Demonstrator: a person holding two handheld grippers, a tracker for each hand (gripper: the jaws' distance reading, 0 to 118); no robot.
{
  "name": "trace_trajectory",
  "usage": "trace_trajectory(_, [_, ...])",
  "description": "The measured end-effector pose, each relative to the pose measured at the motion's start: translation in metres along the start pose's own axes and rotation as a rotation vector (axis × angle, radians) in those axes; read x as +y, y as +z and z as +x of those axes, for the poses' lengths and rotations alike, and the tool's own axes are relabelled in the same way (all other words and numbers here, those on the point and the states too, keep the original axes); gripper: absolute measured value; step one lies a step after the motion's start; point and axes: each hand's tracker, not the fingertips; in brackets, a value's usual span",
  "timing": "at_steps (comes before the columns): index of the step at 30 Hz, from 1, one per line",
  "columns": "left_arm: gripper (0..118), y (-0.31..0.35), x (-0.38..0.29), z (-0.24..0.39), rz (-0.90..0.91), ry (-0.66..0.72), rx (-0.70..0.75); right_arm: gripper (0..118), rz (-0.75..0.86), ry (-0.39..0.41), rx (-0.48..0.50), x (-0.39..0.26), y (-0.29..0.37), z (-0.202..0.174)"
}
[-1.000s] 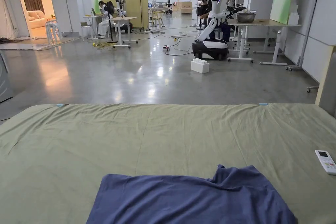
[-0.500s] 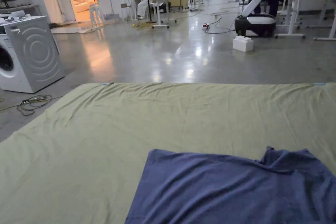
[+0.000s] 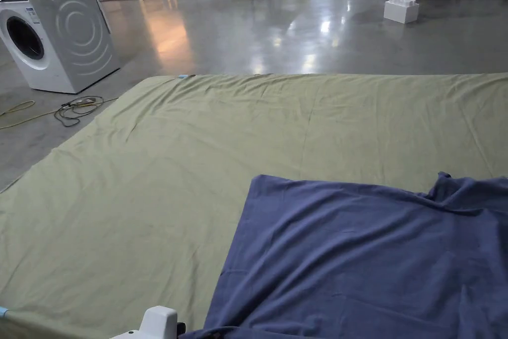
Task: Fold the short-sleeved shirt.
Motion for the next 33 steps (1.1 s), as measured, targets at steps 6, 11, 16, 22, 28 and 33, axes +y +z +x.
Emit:
trace_trajectory(6, [21,-0.016,0.004,0.019,-0.085,-0.123,0.017,0,-0.015,0.016,-0.031,-0.002,0.001,0.004])
trace_trajectory(11, [17,-0.023,0.014,0.023,-0.145,-0.119,0.029,0,-0.065,0.012,-0.086,-0.011,-0.005,0.027])
trace_trajectory(16, [17,-0.03,0.017,0.033,-0.188,-0.173,0.076,56,-0.221,0.007,-0.129,-0.024,-0.039,0.065])
trace_trajectory(22, [17,-0.023,0.021,0.044,-0.204,-0.162,0.083,55,-0.421,0.006,-0.12,-0.054,-0.094,0.102])
trace_trajectory(28, [17,-0.021,0.024,0.049,-0.22,-0.154,0.093,55,-0.584,0.084,-0.066,-0.074,-0.132,0.102])
trace_trajectory(33, [17,-0.019,0.024,0.048,-0.211,-0.13,0.089,37,-0.596,0.097,-0.042,-0.069,-0.134,0.1])
